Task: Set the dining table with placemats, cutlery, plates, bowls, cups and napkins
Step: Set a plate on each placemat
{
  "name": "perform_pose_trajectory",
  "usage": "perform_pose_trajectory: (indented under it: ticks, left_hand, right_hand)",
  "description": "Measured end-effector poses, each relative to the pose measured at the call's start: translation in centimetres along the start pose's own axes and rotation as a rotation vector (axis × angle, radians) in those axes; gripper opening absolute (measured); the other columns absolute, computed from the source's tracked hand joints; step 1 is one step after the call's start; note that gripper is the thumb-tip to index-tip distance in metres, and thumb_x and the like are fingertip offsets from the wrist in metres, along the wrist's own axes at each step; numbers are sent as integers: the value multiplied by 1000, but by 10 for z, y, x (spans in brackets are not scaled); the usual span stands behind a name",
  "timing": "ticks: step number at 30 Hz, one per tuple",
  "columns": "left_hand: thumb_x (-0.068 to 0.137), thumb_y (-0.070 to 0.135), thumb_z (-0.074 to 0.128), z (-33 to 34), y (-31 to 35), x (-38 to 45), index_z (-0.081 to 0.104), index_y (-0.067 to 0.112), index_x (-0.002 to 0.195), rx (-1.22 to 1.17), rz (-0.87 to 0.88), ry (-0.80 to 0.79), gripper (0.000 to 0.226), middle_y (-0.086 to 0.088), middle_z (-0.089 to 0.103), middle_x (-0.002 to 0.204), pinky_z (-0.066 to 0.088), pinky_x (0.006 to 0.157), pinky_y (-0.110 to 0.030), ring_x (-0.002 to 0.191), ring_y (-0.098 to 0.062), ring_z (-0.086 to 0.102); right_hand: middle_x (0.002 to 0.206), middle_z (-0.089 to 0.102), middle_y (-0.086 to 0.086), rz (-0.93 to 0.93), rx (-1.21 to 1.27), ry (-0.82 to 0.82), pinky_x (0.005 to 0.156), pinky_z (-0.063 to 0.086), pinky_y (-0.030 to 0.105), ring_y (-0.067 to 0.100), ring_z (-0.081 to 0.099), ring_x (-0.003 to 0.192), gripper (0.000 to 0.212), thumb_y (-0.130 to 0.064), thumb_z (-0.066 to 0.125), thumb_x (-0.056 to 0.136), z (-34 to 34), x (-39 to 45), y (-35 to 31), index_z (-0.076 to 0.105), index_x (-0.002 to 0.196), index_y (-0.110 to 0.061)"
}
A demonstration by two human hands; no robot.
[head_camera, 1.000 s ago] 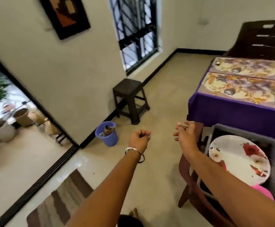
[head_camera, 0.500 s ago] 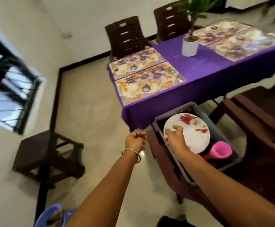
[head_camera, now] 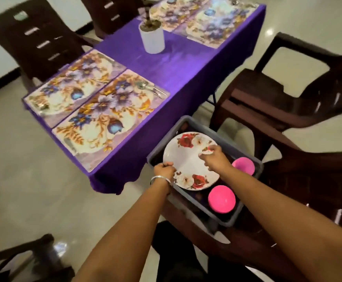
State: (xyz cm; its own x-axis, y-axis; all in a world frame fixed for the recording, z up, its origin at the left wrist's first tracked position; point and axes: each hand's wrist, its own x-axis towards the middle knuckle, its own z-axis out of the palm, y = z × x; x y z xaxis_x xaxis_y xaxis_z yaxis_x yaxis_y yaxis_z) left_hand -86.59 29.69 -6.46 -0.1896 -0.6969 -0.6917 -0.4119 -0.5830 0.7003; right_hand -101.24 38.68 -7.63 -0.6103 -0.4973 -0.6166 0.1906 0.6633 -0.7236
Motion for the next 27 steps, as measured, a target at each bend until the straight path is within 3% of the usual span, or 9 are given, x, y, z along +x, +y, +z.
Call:
perform_pose_trajectory:
  ticks: [4,5,7,10,14,19,21,24,27]
  left_hand:
    - [81,-9,60,19,3,90,55,12,79,148,-121,-34,22,-21,63,98,51,73,-35,72,-31,60]
    - [79,-7,64,24,3,111,59,10,88,205,-136,-44,19,-22,63,107,53,83,-40,87,-36,64]
    - [78,1,69,33,-1,150,59,5,117,334,-185,-45,41,-21,60,122,49,97,-45,110,-38,59]
    - [79,10,70,43,-11,201,45,5,138,493,-223,-44,64,-17,51,137,43,103,-45,123,-36,51]
    - [84,17,65,55,-16,238,29,1,144,710,-252,-60,72,-18,40,146,41,105,-44,129,-37,44]
    - [85,17,64,58,-30,260,19,2,148,778,-319,-28,79,-15,32,151,35,109,-43,135,-34,38]
    - [87,13,61,58,-38,261,15,2,148,734,-357,-8,77,-15,30,151,35,109,-40,134,-34,39]
    - [87,10,59,59,-52,262,25,2,142,715,-321,19,65,-19,42,143,42,102,-42,125,-37,49]
    - [92,15,56,60,-59,264,25,2,143,803,-263,47,62,-20,39,146,38,107,-45,129,-40,44]
  right_hand:
    - [114,54,6,133,-106,79,87,45,36,24,55,102,67,-31,70,83,3,59,-1,35,136,-10]
    - [119,55,6,164,-125,88,89,44,34,25,56,108,68,-29,71,83,3,73,-2,35,137,-9]
    - [128,54,8,228,-135,99,92,44,32,27,55,116,73,-28,73,82,5,103,3,32,139,-9]
    - [136,50,10,338,-159,115,100,45,40,31,52,122,87,-34,80,73,9,149,22,31,141,-7]
    - [138,51,11,440,-177,160,100,47,46,32,54,121,116,-59,82,39,9,221,99,41,137,-14]
    - [146,37,20,595,-165,253,109,35,46,38,41,132,92,-43,75,78,16,228,88,27,144,0]
    - [147,34,20,637,-132,276,110,34,46,38,39,133,88,-43,68,85,20,235,93,22,145,1]
    - [148,32,20,672,-103,315,111,32,47,39,37,134,83,-44,62,89,23,247,106,20,146,-1]
    - [149,33,20,693,-90,332,111,31,50,40,36,134,74,-42,55,93,20,255,114,20,146,-3]
